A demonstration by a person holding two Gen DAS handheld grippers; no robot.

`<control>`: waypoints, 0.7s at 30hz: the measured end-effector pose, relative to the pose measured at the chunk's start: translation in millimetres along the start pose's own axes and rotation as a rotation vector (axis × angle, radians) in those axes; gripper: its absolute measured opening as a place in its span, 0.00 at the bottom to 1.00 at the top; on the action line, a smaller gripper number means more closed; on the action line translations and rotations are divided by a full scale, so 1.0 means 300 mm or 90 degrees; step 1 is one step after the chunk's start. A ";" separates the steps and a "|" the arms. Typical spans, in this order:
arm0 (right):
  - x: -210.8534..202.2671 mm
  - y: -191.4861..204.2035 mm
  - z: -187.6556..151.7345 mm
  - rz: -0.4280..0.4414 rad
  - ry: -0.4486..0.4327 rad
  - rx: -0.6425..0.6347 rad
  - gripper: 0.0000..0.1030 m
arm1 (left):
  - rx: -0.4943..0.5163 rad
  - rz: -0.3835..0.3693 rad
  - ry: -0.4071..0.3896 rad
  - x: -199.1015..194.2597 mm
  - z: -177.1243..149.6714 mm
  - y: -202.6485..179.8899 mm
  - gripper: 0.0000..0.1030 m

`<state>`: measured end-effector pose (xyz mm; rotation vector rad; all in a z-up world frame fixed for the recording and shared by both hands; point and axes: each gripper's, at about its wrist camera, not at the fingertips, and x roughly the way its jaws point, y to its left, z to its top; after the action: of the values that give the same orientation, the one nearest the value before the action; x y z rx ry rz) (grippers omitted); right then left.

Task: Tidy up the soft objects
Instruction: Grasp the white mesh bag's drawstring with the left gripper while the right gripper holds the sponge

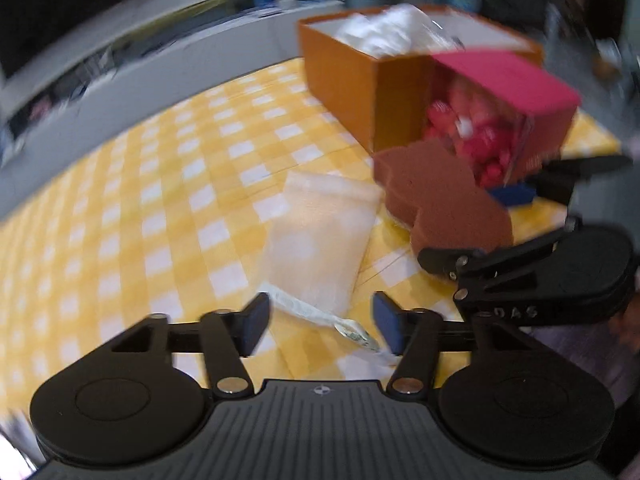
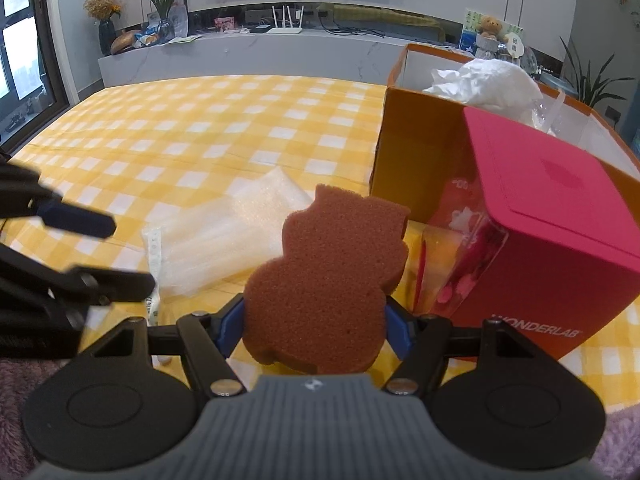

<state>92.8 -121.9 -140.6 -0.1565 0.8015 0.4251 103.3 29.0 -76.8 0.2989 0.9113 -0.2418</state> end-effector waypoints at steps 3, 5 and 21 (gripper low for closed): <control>0.014 -0.006 -0.001 -0.009 0.001 0.007 0.67 | 0.014 -0.024 0.015 0.056 0.023 0.011 0.78; 0.015 -0.029 -0.001 -0.005 0.002 0.032 0.67 | 0.008 -0.011 0.013 0.079 0.026 0.025 0.79; 0.055 -0.007 -0.024 0.019 0.015 0.014 0.68 | -0.114 -0.056 0.089 0.196 0.018 0.140 0.44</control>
<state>99.1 -120.7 -157.4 -0.1290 0.8316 0.4440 155.9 61.5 -114.6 0.1101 1.0779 -0.2206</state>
